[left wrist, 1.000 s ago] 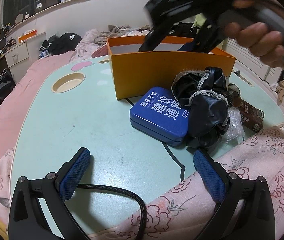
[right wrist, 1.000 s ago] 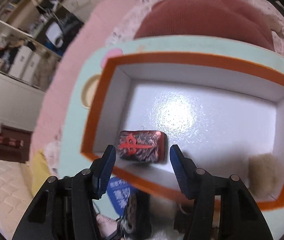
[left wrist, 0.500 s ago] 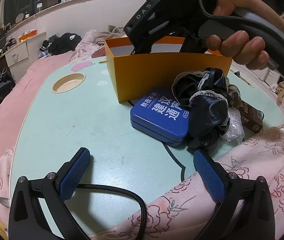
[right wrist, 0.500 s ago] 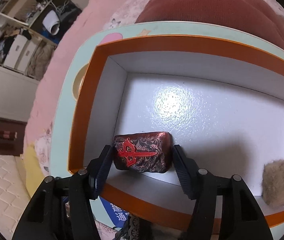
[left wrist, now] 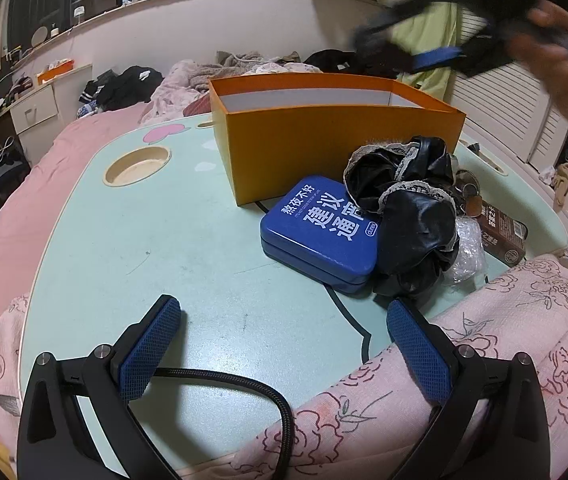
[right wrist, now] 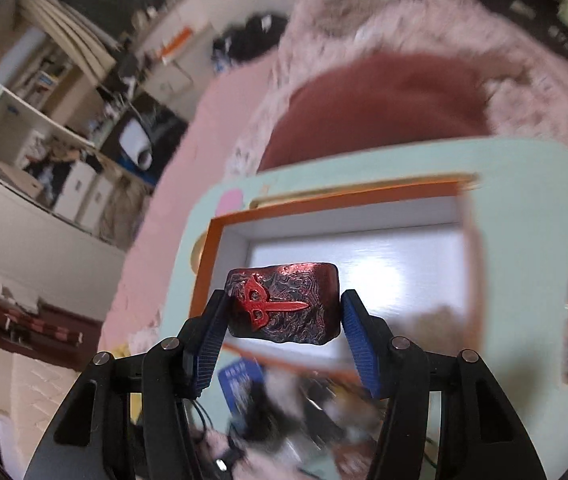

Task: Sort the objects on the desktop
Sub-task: 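Grasp the dark red block with red emblem with the right gripper, place it on the table, then grasp the beige fur ball in the box with the left gripper, set it on the table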

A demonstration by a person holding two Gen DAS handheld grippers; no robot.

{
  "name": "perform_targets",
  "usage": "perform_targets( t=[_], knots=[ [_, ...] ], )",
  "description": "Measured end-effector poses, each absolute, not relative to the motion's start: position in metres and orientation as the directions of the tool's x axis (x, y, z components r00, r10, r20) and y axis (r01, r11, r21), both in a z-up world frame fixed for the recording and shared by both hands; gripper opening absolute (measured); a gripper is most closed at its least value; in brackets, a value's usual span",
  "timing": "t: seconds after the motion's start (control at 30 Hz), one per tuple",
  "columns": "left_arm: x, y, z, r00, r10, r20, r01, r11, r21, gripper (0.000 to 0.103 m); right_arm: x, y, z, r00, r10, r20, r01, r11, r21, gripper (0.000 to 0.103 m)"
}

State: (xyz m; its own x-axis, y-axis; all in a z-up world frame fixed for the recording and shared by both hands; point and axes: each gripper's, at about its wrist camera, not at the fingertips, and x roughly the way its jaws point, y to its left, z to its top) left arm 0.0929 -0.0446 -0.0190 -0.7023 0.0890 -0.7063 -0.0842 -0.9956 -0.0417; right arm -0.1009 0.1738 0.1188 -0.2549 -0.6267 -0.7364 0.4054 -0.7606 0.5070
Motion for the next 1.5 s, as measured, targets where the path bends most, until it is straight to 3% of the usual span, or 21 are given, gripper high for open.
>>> perform_targets(
  t=[0.23, 0.53, 0.63, 0.67, 0.7, 0.77, 1.03, 1.13, 1.27, 1.5],
  knots=[
    [0.093, -0.045, -0.019, -0.703, 0.089, -0.706, -0.084, -0.996, -0.042, 0.103, -0.047, 0.266, 0.081, -0.345, -0.489, -0.801, 0.313, -0.865, 0.393, 0.057],
    [0.094, -0.045, -0.019, -0.703, 0.089, -0.706, -0.084, -0.996, -0.042, 0.103, -0.043, 0.245, 0.025, -0.283, -0.538, -0.794, 0.283, -0.838, 0.467, 0.057],
    [0.094, -0.045, -0.019, -0.703, 0.089, -0.706, -0.084, -0.996, -0.042, 0.103, -0.039, 0.240, 0.029, -0.351, -0.581, -0.734, 0.285, -0.813, 0.508, 0.058],
    [0.094, -0.045, -0.019, -0.703, 0.089, -0.706, -0.084, -0.996, -0.042, 0.103, -0.035, 0.243, 0.032, -0.380, -0.595, -0.708, 0.291, -0.803, 0.519, 0.062],
    [0.094, -0.045, -0.020, -0.703, 0.089, -0.706, -0.084, -0.996, -0.042, 0.103, -0.032, 0.245, 0.035, -0.401, -0.594, -0.697, 0.295, -0.804, 0.516, 0.073],
    [0.094, -0.044, -0.020, -0.703, 0.089, -0.706, -0.084, -0.996, -0.042, 0.103, -0.021, 0.253, 0.041, -0.466, -0.560, -0.685, 0.303, -0.829, 0.471, 0.085],
    [0.093, -0.044, -0.019, -0.704, 0.090, -0.704, -0.084, -0.996, -0.043, 0.103, 0.029, 0.274, 0.011, -0.601, -0.382, -0.702, 0.376, -0.910, 0.174, 0.085],
    [0.094, -0.044, -0.019, -0.705, 0.087, -0.704, -0.084, -0.996, -0.040, 0.103, 0.048, 0.258, -0.008, -0.732, -0.263, -0.629, 0.373, -0.927, -0.047, 0.094],
    [0.092, -0.043, -0.018, -0.705, 0.090, -0.703, -0.084, -0.996, -0.042, 0.103, 0.042, 0.262, -0.010, -0.709, -0.285, -0.644, 0.390, -0.921, -0.022, 0.103],
    [0.093, -0.045, -0.018, -0.701, 0.087, -0.708, -0.084, -0.996, -0.039, 0.103, 0.042, 0.267, -0.011, -0.714, -0.289, -0.638, 0.391, -0.920, -0.021, 0.103]
  ],
)
